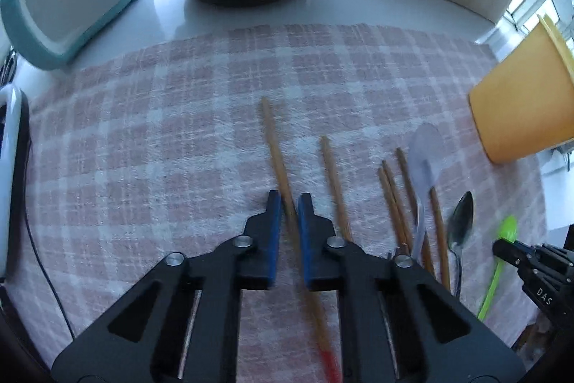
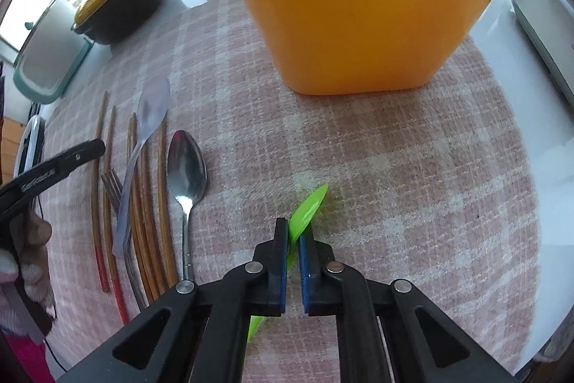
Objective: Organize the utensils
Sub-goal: 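Grasp a wooden chopstick with the left gripper while the right gripper lifts the green spoon, then carry the chopstick and green spoon over the yellow container with both grippers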
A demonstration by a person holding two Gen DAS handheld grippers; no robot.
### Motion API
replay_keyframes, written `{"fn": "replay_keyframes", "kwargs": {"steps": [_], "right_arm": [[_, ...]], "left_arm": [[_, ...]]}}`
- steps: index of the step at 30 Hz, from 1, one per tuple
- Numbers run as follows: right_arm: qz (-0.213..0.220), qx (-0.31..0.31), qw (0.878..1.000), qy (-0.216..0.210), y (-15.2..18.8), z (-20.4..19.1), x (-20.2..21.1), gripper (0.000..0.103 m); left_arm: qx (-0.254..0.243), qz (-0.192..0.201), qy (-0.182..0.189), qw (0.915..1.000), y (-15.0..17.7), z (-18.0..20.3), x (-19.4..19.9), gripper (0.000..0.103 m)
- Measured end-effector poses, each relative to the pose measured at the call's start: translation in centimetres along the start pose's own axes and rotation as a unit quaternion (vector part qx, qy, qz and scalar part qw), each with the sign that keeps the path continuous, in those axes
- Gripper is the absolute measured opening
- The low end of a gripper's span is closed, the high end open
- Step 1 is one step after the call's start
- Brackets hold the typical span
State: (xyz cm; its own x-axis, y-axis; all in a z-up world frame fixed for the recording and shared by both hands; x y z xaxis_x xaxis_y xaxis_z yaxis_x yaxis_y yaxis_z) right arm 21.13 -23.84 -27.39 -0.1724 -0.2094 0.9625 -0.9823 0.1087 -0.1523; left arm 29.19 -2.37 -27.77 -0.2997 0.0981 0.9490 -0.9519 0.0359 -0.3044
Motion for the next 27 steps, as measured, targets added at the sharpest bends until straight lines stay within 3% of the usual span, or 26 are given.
{"fn": "replay_keyframes", "kwargs": {"steps": [5, 11, 16, 27], "right_arm": [[0.002, 0.000, 0.999, -0.037, 0.6, 0.6, 0.4, 0.002], [0.032, 0.025, 0.996, -0.085, 1.0, 1.4, 3.1, 0.002], [0.061, 0.048, 0.989, -0.123, 1.1, 2.1, 5.6, 0.002], [0.146, 0.067, 0.975, -0.151, -0.5, 2.6, 11.4, 0.002]], "left_arm": [[0.048, 0.003, 0.020, 0.9986, 0.7, -1.4, 0.5, 0.004], [0.096, 0.046, 0.036, 0.9937, 1.8, -2.4, 4.0, 0.004], [0.105, 0.099, 0.038, 0.9889, 2.3, -1.9, 8.7, 0.004], [0.091, 0.183, 0.075, 0.9759, 2.2, 1.9, 16.7, 0.004]]}}
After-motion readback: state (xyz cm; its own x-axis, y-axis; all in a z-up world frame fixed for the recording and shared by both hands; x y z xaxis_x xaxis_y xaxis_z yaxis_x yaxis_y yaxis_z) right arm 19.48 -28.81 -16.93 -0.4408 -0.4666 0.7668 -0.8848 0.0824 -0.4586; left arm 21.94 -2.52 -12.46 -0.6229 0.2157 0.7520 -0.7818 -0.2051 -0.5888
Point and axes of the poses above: each gripper's, at about its wrist camera, not at the fingertips, and x roughly against the way its jaws point, z to its right, y to its underside, the point moved 9 cm from there along -x, roughly the way its jaws point, and after that the axes turned 4 degrees about -y, right-handed, at the moved point
